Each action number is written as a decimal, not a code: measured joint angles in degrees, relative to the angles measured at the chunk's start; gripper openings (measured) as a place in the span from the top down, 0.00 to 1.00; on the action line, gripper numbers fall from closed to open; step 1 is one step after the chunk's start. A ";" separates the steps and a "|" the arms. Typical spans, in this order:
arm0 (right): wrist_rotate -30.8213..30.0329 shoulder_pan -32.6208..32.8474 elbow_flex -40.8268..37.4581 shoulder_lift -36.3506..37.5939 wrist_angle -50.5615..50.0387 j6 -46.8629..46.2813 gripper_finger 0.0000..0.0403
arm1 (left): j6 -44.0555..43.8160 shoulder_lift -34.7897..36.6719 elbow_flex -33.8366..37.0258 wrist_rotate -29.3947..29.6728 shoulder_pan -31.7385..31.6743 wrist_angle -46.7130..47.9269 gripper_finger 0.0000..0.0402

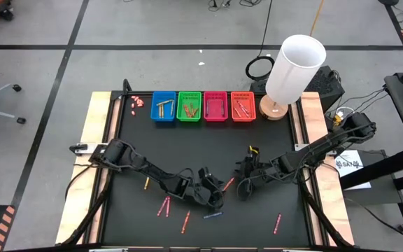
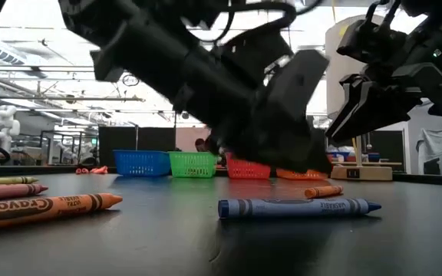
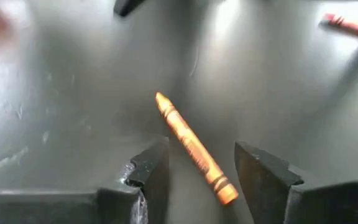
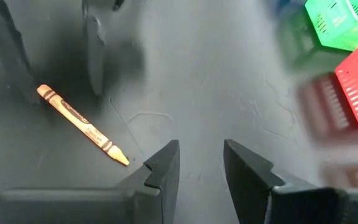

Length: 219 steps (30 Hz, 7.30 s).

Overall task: Sort crayons
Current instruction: Put the orange crayon into the green bin

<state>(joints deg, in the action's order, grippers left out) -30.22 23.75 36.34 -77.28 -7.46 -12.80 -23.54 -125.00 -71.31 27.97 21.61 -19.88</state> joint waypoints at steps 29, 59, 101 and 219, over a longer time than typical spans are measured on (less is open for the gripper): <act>0.00 0.00 0.00 0.00 -1.00 -0.24 0.73 | 4.84 -1.65 -1.99 -0.83 -1.78 7.14 0.59; 0.00 0.00 0.00 0.00 -0.96 -0.39 0.73 | 10.64 -1.00 -2.02 -12.47 -6.57 9.62 0.98; 0.00 0.00 -0.02 0.00 -0.98 -1.51 0.73 | 65.50 21.67 -1.87 -7.43 -6.47 34.50 0.96; -1.38 3.37 0.02 0.00 7.22 1.51 0.73 | -11.40 19.84 13.62 11.70 -38.83 17.40 0.96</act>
<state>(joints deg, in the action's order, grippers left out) -31.59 27.11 36.36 -77.28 -0.24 -11.29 -34.95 -105.17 -57.69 39.67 -17.22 -2.49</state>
